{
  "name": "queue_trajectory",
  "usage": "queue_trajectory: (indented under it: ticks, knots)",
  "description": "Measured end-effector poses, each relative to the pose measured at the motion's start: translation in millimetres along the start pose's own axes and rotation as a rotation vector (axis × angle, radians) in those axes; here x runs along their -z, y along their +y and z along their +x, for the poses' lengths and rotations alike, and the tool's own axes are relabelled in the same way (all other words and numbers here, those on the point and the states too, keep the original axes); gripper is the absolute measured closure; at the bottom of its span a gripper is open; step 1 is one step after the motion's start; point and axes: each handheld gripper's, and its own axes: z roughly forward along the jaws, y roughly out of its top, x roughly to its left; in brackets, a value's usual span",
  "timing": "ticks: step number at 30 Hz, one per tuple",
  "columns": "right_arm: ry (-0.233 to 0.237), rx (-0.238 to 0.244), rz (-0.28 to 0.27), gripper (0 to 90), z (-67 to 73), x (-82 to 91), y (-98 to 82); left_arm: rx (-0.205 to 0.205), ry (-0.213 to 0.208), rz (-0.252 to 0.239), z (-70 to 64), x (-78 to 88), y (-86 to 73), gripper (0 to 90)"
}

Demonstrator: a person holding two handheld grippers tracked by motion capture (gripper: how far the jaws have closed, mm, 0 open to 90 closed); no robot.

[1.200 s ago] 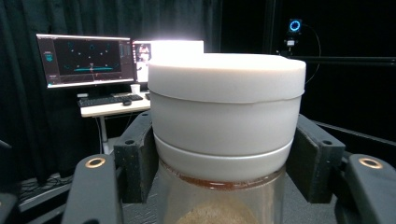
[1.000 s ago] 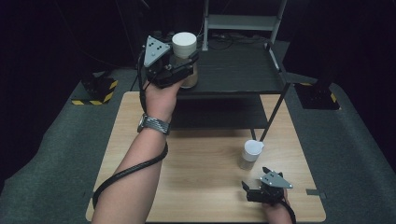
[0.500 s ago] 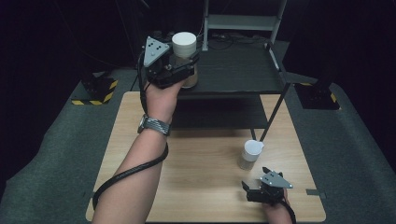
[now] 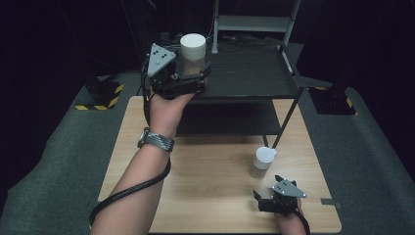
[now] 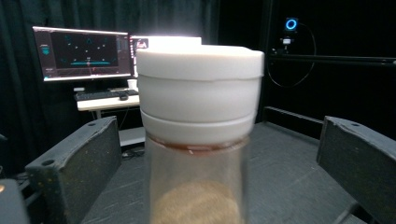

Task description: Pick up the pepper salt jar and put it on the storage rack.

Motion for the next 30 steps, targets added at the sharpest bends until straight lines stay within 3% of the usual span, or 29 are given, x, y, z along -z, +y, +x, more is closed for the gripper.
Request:
queue_trajectory:
  ticks: [16, 22, 30]
  knots:
    - [-0.006, 0.010, 0.005, 0.1, 2.0, -0.5, 1.0, 0.019, -0.007, -0.006, 6.7, 39.5, -11.5, 0.4]
    - [-0.007, 0.011, 0.004, 0.1, 2.3, -0.4, 0.7, 0.022, -0.013, -0.006, 9.6, 57.0, -26.5, 0.4]
    - [-0.009, 0.016, 0.005, 0.1, 3.2, -0.4, 0.9, -0.012, -0.028, 0.020, 8.7, 77.6, -46.6, 0.4]
